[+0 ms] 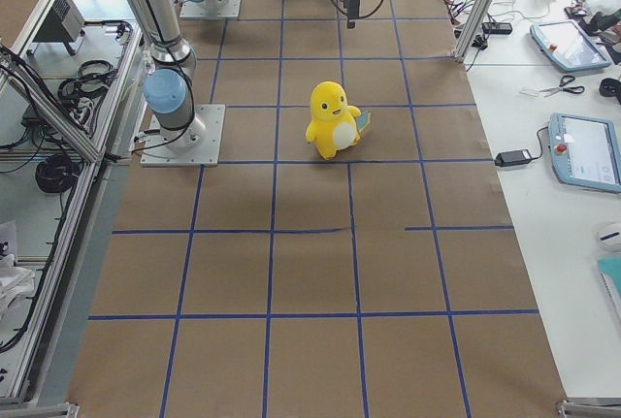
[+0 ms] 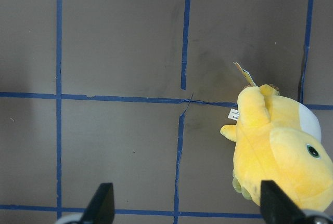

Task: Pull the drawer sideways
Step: 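Align the left gripper on the white handle and close its fingers, then pull the white handle with the left gripper, sliding the drawer open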

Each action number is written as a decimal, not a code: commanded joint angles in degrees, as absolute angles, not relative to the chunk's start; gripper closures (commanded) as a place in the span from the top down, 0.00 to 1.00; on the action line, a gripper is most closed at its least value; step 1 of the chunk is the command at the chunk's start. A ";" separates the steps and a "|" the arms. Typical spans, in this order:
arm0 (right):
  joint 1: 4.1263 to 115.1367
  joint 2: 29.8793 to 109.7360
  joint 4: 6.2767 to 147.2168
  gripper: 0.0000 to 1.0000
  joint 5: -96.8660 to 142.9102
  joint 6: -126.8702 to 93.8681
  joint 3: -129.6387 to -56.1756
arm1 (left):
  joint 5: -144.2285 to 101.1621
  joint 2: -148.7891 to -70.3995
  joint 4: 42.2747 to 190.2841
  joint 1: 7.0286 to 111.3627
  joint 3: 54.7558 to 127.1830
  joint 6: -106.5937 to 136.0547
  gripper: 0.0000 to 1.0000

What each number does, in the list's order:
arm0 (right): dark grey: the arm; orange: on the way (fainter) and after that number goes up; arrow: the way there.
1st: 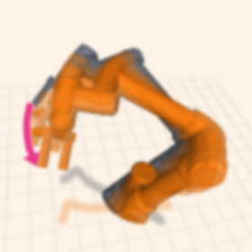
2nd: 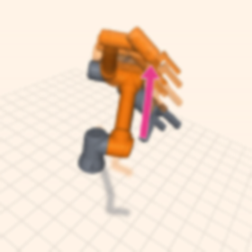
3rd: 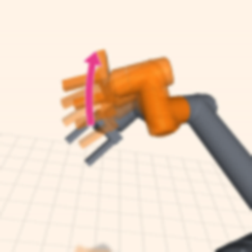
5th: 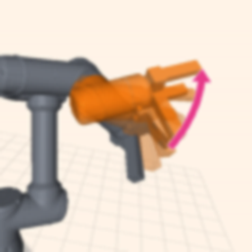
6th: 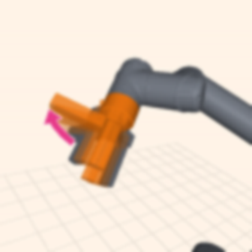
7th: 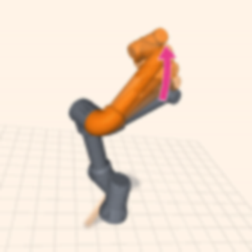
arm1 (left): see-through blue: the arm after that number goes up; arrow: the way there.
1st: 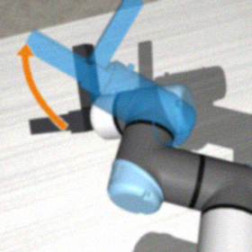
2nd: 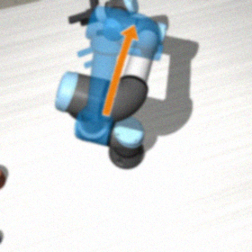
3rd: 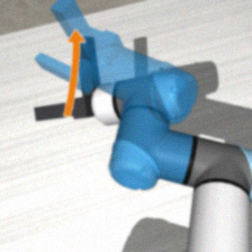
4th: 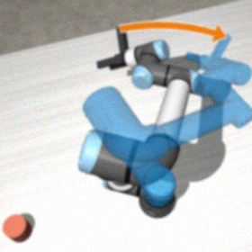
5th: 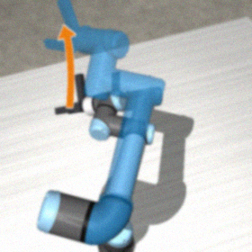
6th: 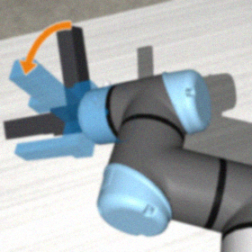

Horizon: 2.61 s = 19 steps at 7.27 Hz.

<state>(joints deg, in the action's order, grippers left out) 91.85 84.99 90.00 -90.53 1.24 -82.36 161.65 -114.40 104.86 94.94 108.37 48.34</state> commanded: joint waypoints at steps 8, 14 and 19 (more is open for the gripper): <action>91.85 84.99 90.00 1.00 -90.53 1.23 -82.35 | 161.98 -114.70 104.33 97.73 108.37 48.69 0.14; 91.85 84.99 90.00 1.00 -90.53 1.23 -82.35 | 161.90 -114.35 104.33 101.24 108.19 48.69 0.14; 91.85 84.99 90.00 1.00 -90.53 1.23 -82.35 | 161.80 -114.35 104.41 102.92 107.67 48.52 0.14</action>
<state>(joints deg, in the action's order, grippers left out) 91.85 84.99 90.00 -90.53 1.23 -82.35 161.69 -114.46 104.38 102.63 107.72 48.61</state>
